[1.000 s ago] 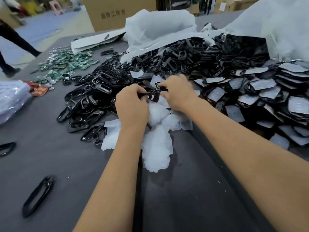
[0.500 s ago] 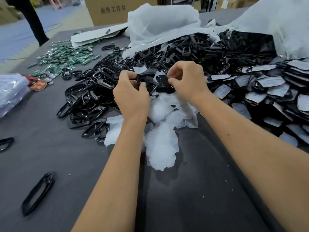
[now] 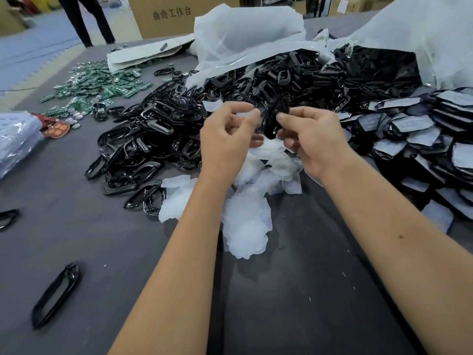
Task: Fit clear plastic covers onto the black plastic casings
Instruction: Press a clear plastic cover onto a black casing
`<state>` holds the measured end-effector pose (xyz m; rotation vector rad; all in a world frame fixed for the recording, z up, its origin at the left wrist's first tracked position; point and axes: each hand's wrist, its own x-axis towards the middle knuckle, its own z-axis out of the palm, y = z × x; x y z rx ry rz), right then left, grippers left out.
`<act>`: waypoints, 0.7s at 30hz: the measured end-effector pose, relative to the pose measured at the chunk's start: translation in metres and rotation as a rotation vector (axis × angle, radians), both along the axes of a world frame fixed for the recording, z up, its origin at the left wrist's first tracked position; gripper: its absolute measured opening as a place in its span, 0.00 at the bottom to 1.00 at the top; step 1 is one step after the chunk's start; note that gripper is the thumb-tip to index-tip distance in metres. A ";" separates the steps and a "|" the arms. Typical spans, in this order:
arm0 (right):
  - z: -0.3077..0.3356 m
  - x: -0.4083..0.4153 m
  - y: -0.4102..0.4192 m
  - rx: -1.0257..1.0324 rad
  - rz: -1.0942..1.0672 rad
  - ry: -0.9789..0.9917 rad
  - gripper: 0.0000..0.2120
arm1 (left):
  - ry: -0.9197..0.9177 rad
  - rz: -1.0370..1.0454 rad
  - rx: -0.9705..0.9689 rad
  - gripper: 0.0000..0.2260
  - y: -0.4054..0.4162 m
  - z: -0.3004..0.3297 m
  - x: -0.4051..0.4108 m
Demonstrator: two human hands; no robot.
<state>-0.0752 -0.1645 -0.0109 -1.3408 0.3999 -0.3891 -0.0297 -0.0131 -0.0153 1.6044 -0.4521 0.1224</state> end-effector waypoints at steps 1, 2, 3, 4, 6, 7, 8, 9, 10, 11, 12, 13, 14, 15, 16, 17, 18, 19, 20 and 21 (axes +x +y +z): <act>-0.002 -0.005 0.001 0.049 0.033 0.002 0.07 | 0.051 -0.064 -0.016 0.05 -0.002 -0.001 -0.001; -0.003 -0.010 0.001 0.092 0.061 -0.003 0.07 | 0.080 -0.100 -0.021 0.05 -0.003 -0.002 -0.001; -0.004 -0.013 0.001 0.138 0.093 -0.011 0.08 | 0.100 -0.123 -0.029 0.06 -0.003 -0.004 -0.001; -0.004 -0.015 0.000 0.169 0.133 -0.016 0.09 | 0.118 -0.139 -0.041 0.06 -0.002 -0.005 0.000; -0.004 -0.018 -0.002 0.160 0.222 -0.022 0.06 | 0.151 -0.158 -0.059 0.09 0.001 -0.006 0.002; -0.004 -0.018 -0.002 0.145 0.246 -0.028 0.05 | 0.162 -0.170 -0.066 0.10 0.003 -0.007 0.003; -0.005 -0.018 -0.001 0.144 0.250 -0.039 0.05 | 0.167 -0.184 -0.070 0.11 0.004 -0.007 0.003; -0.005 -0.018 -0.001 0.152 0.240 -0.050 0.06 | 0.169 -0.197 -0.071 0.12 0.004 -0.007 0.004; -0.006 -0.018 -0.001 0.163 0.227 -0.063 0.06 | 0.169 -0.204 -0.070 0.12 0.005 -0.006 0.004; -0.007 -0.018 -0.001 0.171 0.215 -0.074 0.06 | 0.171 -0.206 -0.071 0.12 0.005 -0.006 0.004; -0.008 -0.018 0.000 0.169 0.204 -0.081 0.07 | 0.175 -0.201 -0.073 0.12 0.005 -0.006 0.005; -0.008 -0.018 0.000 0.163 0.193 -0.084 0.07 | 0.179 -0.192 -0.072 0.11 0.004 -0.007 0.006; -0.009 -0.017 0.001 0.156 0.180 -0.087 0.07 | 0.184 -0.182 -0.067 0.11 0.003 -0.007 0.006; -0.010 -0.017 0.001 0.152 0.165 -0.090 0.08 | 0.188 -0.173 -0.060 0.10 0.003 -0.008 0.006; -0.010 -0.017 0.002 0.149 0.150 -0.095 0.08 | 0.194 -0.167 -0.053 0.10 0.002 -0.009 0.006; -0.010 -0.017 0.002 0.152 0.137 -0.099 0.07 | 0.201 -0.165 -0.047 0.09 0.002 -0.010 0.006; -0.010 -0.016 0.003 0.158 0.126 -0.102 0.07 | 0.213 -0.170 -0.041 0.09 0.001 -0.010 0.007; -0.010 -0.016 0.003 0.162 0.115 -0.104 0.08 | 0.228 -0.180 -0.039 0.08 0.001 -0.011 0.007; -0.010 -0.016 0.004 0.164 0.103 -0.104 0.08 | 0.243 -0.193 -0.041 0.07 0.001 -0.011 0.007; -0.011 -0.015 0.004 0.163 0.092 -0.103 0.09 | 0.254 -0.203 -0.047 0.07 0.001 -0.012 0.007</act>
